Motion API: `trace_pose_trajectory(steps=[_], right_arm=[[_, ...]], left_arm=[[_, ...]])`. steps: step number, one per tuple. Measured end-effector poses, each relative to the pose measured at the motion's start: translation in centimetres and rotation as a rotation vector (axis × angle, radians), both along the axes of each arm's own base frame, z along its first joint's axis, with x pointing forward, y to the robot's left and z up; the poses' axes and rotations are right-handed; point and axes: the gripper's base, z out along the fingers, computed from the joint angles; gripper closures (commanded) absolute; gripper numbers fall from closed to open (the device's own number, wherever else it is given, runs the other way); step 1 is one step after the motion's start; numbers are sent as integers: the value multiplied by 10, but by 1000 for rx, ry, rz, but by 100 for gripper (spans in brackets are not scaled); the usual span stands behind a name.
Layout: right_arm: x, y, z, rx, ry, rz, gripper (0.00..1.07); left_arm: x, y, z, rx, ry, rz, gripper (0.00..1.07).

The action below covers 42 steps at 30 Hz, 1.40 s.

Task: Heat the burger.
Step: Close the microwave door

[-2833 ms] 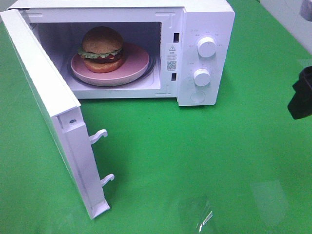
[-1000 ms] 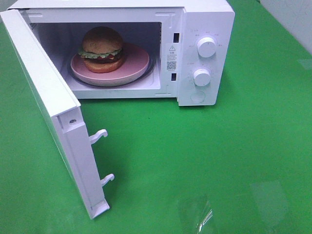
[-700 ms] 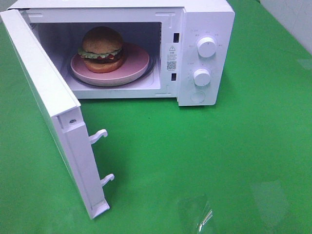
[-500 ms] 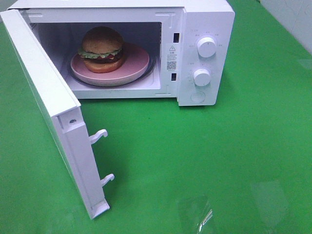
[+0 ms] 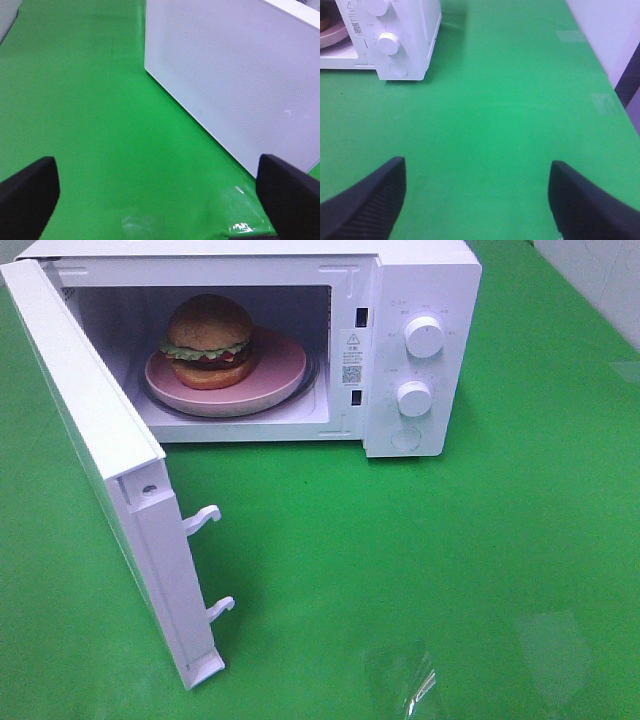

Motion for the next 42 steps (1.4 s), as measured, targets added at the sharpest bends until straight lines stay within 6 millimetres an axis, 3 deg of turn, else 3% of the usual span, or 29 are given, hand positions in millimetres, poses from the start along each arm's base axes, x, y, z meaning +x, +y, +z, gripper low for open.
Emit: trace_pose_trajectory(steps=[17, 21, 26, 28, 29, 30, 32, 35, 36, 37, 38, 39, 40, 42], right_arm=[[0, 0, 0, 0, 0, 0, 32], [0, 0, 0, 0, 0, 0, 32], [0, 0, 0, 0, 0, 0, 32], [0, 0, 0, 0, 0, 0, 32], [0, 0, 0, 0, 0, 0, 32], [0, 0, 0, 0, 0, 0, 32], [0, 0, 0, 0, 0, 0, 32], [0, 0, 0, 0, 0, 0, 32], [0, 0, 0, 0, 0, 0, 32], [0, 0, 0, 0, 0, 0, 32], [0, 0, 0, 0, 0, 0, 32], [0, 0, 0, 0, 0, 0, 32], [0, 0, 0, 0, 0, 0, 32], [0, 0, 0, 0, 0, 0, 32]], left_arm=[[0, -2, 0, -17, -4, -12, 6], [2, -2, 17, -27, -77, -8, 6], [14, 0, 23, -32, -86, 3, 10], [17, 0, 24, -33, -86, 6, 15], [25, 1, 27, -36, -86, 11, 25], [25, 1, 27, -36, -86, 11, 25], [41, 2, 32, -42, -93, 25, 52], [47, 3, 34, -45, -105, 31, 60], [50, 3, 35, -46, -103, 34, 73], [50, 3, 35, -46, -103, 34, 73], [57, 4, 37, -48, -112, 40, 87], [57, 4, 37, -48, -112, 40, 87], [65, 5, 38, -50, -111, 46, 103], [72, 5, 38, -50, -106, 52, 107]])
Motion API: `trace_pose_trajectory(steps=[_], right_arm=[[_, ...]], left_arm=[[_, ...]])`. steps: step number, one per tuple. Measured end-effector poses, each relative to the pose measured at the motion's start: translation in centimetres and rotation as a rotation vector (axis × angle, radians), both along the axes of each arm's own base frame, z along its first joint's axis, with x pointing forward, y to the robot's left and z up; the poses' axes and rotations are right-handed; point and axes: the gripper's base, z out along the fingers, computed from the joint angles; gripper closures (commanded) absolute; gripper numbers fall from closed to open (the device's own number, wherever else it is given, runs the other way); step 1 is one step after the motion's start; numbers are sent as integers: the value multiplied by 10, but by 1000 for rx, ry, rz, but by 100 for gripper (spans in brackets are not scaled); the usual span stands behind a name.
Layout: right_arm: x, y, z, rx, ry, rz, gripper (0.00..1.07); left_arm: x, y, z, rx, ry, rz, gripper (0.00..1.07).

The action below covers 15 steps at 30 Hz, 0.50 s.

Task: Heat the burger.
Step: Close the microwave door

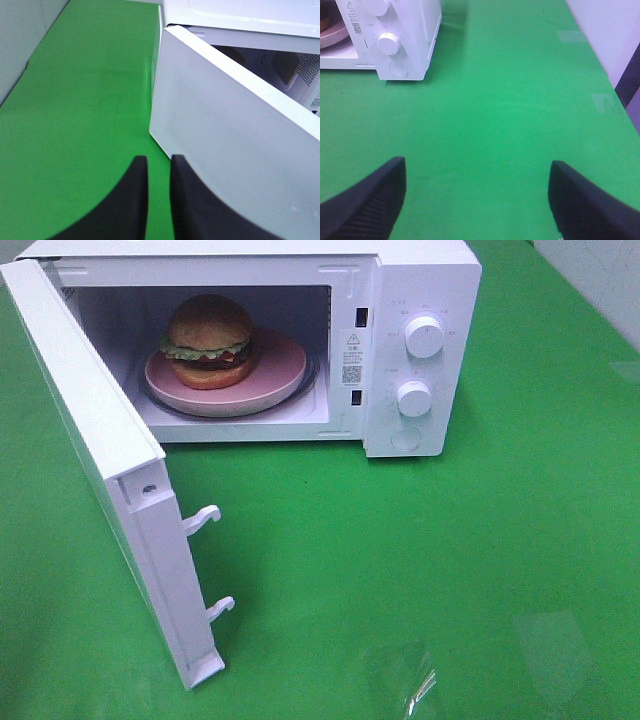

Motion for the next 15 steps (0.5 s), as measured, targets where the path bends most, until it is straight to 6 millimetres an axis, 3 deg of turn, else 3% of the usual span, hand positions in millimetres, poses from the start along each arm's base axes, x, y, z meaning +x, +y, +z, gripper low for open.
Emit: trace_pose_trajectory(steps=[9, 14, 15], right_arm=[[0, 0, 0, -1, 0, 0, 32], [0, 0, 0, -1, 0, 0, 32], [0, 0, 0, -1, 0, 0, 32]], left_arm=[[31, 5, -8, -3, -89, 48, 107], [43, 10, -31, 21, -191, 90, 107], [47, 12, -43, 35, -224, 108, 107]])
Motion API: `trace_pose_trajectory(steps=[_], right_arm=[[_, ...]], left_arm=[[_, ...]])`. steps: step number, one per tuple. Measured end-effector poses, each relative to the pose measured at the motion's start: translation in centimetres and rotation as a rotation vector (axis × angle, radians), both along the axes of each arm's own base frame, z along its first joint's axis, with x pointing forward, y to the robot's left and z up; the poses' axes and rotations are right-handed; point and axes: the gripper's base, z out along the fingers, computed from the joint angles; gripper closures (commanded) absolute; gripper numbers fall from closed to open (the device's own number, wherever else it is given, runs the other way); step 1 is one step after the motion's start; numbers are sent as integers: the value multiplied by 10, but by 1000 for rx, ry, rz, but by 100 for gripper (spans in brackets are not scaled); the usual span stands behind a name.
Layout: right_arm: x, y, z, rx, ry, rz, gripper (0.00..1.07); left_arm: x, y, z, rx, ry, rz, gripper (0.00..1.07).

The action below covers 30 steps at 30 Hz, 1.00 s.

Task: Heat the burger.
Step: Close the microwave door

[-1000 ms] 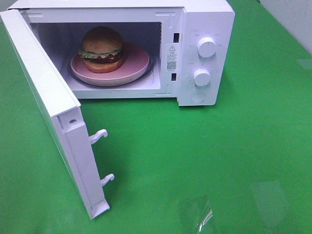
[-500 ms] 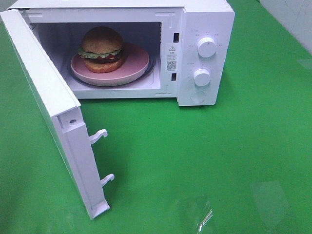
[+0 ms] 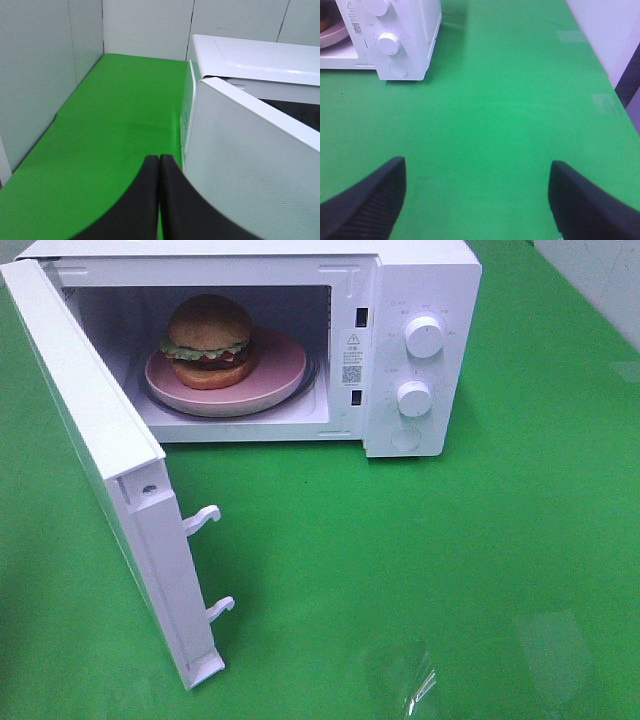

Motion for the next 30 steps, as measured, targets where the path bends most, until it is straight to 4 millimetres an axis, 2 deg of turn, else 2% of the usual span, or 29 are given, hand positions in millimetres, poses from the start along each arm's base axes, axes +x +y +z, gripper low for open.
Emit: trace_pose_trajectory(steps=[1, 3, 4, 5, 9, 17, 21, 28, 30], right_arm=[[0, 0, 0, 0, 0, 0, 32], [0, 0, 0, 0, 0, 0, 32], [0, 0, 0, 0, 0, 0, 32], [0, 0, 0, 0, 0, 0, 32], [0, 0, 0, 0, 0, 0, 32], [0, 0, 0, 0, 0, 0, 32], [0, 0, 0, 0, 0, 0, 32], [0, 0, 0, 0, 0, 0, 32], [0, 0, 0, 0, 0, 0, 32]], left_arm=[[0, 0, 0, 0, 0, 0, 107], [5, 3, -15, 12, -34, 25, 107], [5, 3, -15, 12, -34, 25, 107], [7, 4, -25, 16, -44, 40, 107], [15, 6, -40, 27, -24, 57, 107], [36, 6, -54, 72, 32, 39, 107], [55, -1, -63, 122, 93, -58, 107], [68, -6, -68, 113, 103, -120, 107], [75, -8, -76, 88, 109, -147, 107]])
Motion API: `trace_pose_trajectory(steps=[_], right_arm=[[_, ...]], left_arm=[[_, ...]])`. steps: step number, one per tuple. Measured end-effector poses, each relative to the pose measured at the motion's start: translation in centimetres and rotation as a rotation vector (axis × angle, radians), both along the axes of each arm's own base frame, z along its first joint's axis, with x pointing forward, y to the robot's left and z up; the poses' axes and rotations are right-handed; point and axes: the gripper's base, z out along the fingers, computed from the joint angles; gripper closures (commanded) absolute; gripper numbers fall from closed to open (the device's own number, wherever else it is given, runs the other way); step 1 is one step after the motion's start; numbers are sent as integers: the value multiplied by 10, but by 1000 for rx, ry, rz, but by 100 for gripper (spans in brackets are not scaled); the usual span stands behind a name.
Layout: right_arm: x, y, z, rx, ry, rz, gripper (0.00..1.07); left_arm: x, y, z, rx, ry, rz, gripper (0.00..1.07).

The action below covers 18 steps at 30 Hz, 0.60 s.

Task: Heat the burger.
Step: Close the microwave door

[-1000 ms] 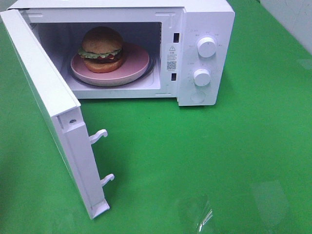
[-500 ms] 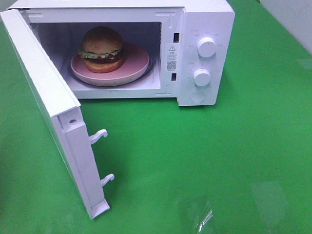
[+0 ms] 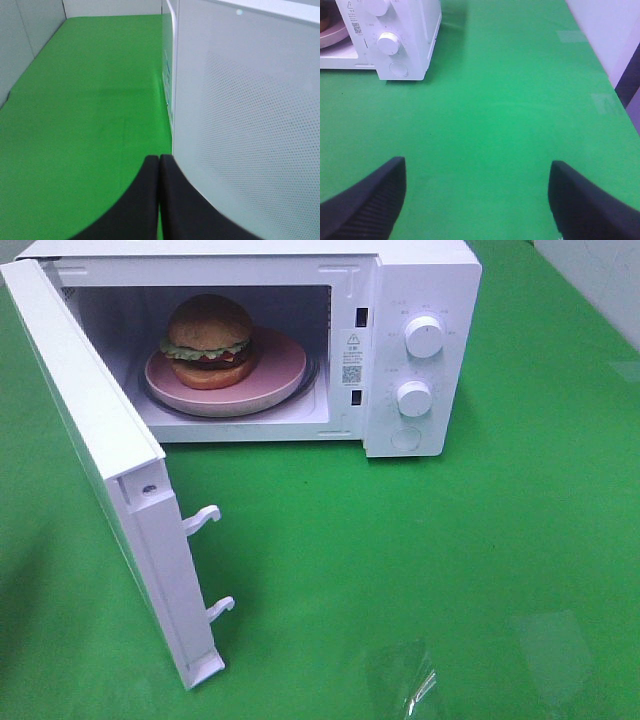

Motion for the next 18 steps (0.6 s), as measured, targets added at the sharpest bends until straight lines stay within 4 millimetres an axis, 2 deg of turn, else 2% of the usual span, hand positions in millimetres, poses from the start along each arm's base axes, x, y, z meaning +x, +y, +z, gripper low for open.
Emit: trace_pose_trajectory(steps=[7, 11, 13, 18], right_arm=[[0, 0, 0, 0, 0, 0, 32], [0, 0, 0, 0, 0, 0, 32], [0, 0, 0, 0, 0, 0, 32], [0, 0, 0, 0, 0, 0, 32]], left_arm=[[10, -5, -4, -38, 4, -33, 107], [22, -17, -7, -36, 20, -102, 107], [33, -32, -13, -37, 33, -176, 107], [41, -44, -18, -51, 25, -226, 107]])
